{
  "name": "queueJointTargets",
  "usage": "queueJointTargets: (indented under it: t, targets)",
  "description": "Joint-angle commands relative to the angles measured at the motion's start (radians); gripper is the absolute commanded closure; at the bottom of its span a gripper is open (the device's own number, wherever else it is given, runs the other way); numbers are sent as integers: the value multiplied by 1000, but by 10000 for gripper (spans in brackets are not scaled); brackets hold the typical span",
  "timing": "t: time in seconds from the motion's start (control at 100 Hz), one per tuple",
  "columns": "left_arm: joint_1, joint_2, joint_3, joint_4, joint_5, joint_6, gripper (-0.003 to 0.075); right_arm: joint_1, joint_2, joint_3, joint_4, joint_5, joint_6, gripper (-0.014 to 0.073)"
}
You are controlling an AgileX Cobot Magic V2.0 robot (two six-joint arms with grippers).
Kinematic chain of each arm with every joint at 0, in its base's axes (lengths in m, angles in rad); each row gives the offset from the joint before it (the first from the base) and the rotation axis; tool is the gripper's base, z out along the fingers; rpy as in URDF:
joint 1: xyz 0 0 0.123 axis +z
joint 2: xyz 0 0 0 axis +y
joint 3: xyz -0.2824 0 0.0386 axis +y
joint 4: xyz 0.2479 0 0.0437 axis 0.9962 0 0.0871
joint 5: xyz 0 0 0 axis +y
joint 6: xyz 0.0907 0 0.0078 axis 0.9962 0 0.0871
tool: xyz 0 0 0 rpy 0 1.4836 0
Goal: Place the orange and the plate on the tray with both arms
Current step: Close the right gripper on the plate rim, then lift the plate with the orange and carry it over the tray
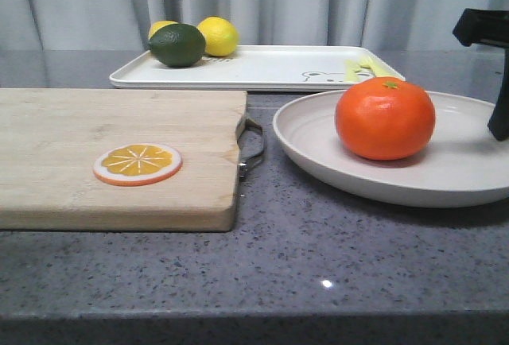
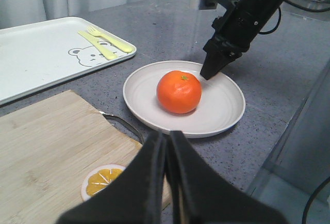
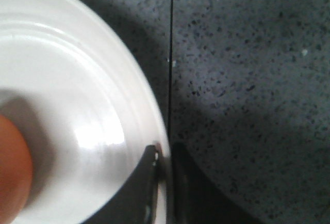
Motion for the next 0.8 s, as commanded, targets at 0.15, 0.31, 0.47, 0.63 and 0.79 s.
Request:
queueJointTargets:
  t: [0.15,0.31,0.47,0.63,0.79]
  targets:
    - [-3,1,-25,-4,-79,3,740,-1,-28,-26,-10,-14,-15,641]
    - [-3,1,-25,-4,-79,3,740,-1,-32,-50,21,-6,-15,641]
    - [-3,1,-25,-4,-79,3,740,-1,-31,-114,95,-12,-16,649]
    - [-3,1,-25,-4,-79,3,740,-1,-28,-206,105,-8,-16,649]
    - [-3,1,-25,-4,-79,3,740,-1,6,-311,112,-7,-16,649]
